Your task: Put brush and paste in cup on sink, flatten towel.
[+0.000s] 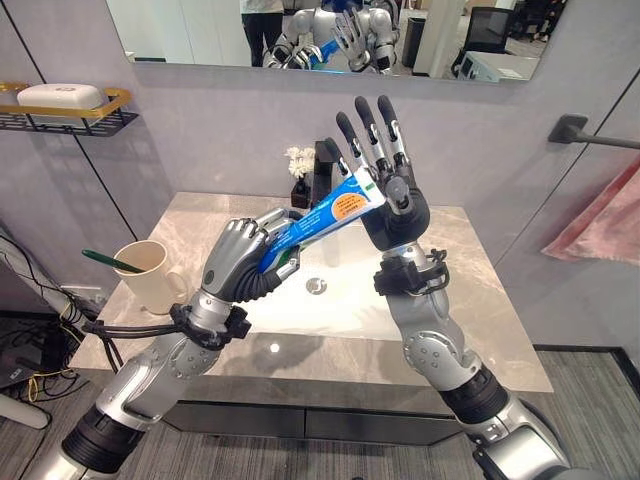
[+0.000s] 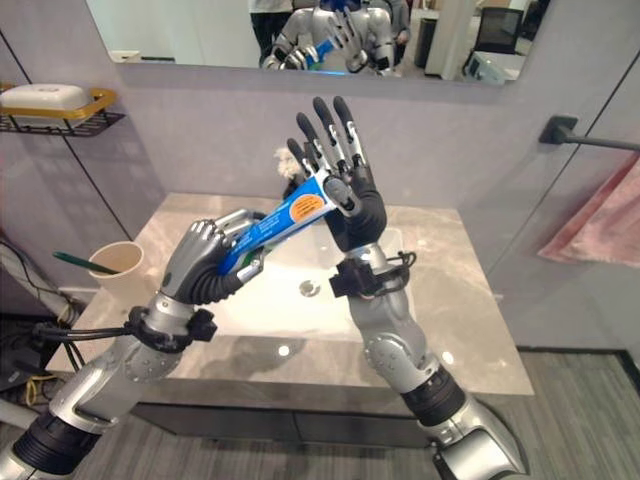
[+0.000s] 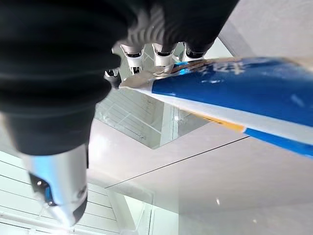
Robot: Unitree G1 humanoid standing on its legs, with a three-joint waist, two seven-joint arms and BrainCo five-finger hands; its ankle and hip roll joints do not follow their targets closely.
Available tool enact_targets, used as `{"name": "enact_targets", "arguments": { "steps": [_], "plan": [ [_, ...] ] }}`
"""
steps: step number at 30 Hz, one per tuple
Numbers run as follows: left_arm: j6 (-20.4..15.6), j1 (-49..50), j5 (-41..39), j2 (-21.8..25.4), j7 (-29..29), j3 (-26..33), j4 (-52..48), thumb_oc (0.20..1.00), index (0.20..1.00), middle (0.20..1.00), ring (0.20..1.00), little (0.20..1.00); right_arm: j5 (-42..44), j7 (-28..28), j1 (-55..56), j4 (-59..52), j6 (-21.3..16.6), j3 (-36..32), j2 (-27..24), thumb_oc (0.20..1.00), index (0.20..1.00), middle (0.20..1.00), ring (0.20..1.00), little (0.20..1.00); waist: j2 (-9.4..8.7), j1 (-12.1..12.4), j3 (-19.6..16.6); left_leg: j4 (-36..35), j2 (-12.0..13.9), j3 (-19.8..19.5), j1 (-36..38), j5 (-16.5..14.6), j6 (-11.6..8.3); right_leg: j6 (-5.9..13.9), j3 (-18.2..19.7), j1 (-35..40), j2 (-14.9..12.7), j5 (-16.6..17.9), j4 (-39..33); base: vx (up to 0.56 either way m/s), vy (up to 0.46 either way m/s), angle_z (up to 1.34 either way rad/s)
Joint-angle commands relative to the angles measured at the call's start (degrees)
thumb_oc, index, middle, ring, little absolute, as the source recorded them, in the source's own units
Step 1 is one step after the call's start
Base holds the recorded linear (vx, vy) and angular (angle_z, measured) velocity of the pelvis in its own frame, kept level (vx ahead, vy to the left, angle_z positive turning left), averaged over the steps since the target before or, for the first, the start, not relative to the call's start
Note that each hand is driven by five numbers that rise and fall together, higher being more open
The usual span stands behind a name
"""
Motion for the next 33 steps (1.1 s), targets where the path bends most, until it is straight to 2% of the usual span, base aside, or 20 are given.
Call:
{"name": "enact_targets", "arguments": {
  "steps": [1, 9, 12, 16, 23, 33],
  "plan": [
    [-0.88, -4.24, -3.22, 0.15, 0.83, -0.42, 1.00, 0.200, 0.200, 0.200, 0.200, 0.200, 2.70, 1.76, -1.61, -1.11, -2.29, -2.69, 1.34, 1.000, 1.000, 1.000, 1.000, 1.000, -2.85, 1.14, -2.54, 0.23, -0.26, -2.13, -3.13, 0.77, -0.79, 5.07, -1.63, -0.95, -5.27, 1.04, 1.00, 0.00, 0.000, 0.00],
    [-0.48, -5.46, -2.19, -1.18, 2.43, -1.08, 1.50, 0.200, 0.200, 0.200, 0.200, 0.200, 4.07, 2.28, 0.47, 0.42, -1.56, -2.30, 1.13, 1.000, 1.000, 1.000, 1.000, 1.000, -3.20, 1.00, -2.40, 0.23, 0.06, -2.15, -3.28, 0.80, -0.93, 5.00, -1.80, -1.03, -5.13, 0.88, 0.91, 0.00, 0.000, 0.00],
    [0.23, -5.82, -1.12, -0.67, 3.51, -0.41, 1.67, 0.200, 0.200, 0.200, 0.200, 0.200, 1.58, -0.89, 1.18, 1.12, -0.79, -2.93, -1.05, 1.000, 1.000, 1.000, 1.000, 1.000, -3.29, 0.66, -2.46, 0.23, 0.09, -2.10, -3.22, 0.77, -0.97, 5.03, -1.73, -1.03, -5.11, 0.98, 0.85, 0.00, 0.000, 0.00],
    [1.12, -6.27, -0.13, -0.62, 3.80, -0.48, 2.03, 0.200, 0.200, 0.200, 0.200, 0.200, 2.60, -1.66, 1.32, 2.23, -0.46, -3.40, -0.65, 1.000, 1.000, 1.000, 1.000, 1.000, -3.36, 0.60, -2.53, 0.23, 0.13, -2.05, -3.14, 0.70, -0.91, 5.02, -1.63, -0.98, -5.03, 0.97, 0.81, 0.00, 0.000, 0.00],
    [1.94, -8.05, 0.88, -0.06, 3.01, -1.66, 2.32, 0.200, 0.200, 0.200, 0.200, 0.200, 3.46, -0.19, 0.46, 1.78, 2.85, -0.39, -3.63, 1.000, 1.000, 1.000, 1.000, 1.000, -3.67, 0.35, -2.43, 0.23, 0.29, -1.77, -3.05, 0.64, -1.00, 5.13, -1.58, -1.10, -5.11, 1.04, 0.85, 0.00, 0.000, 0.00],
    [1.51, -9.82, -0.06, 0.11, 0.63, -4.31, 2.14, 0.200, 0.200, 0.200, 0.200, 0.200, 5.24, 1.89, -3.11, 1.93, 5.33, 3.22, -5.45, 1.000, 1.000, 1.000, 1.000, 1.000, -4.19, 0.18, -2.16, 0.23, 0.48, -1.62, -3.10, 0.60, -1.08, 5.17, -1.42, -1.13, -4.87, 0.99, 0.79, 0.00, 0.000, 0.00]
  ]
}}
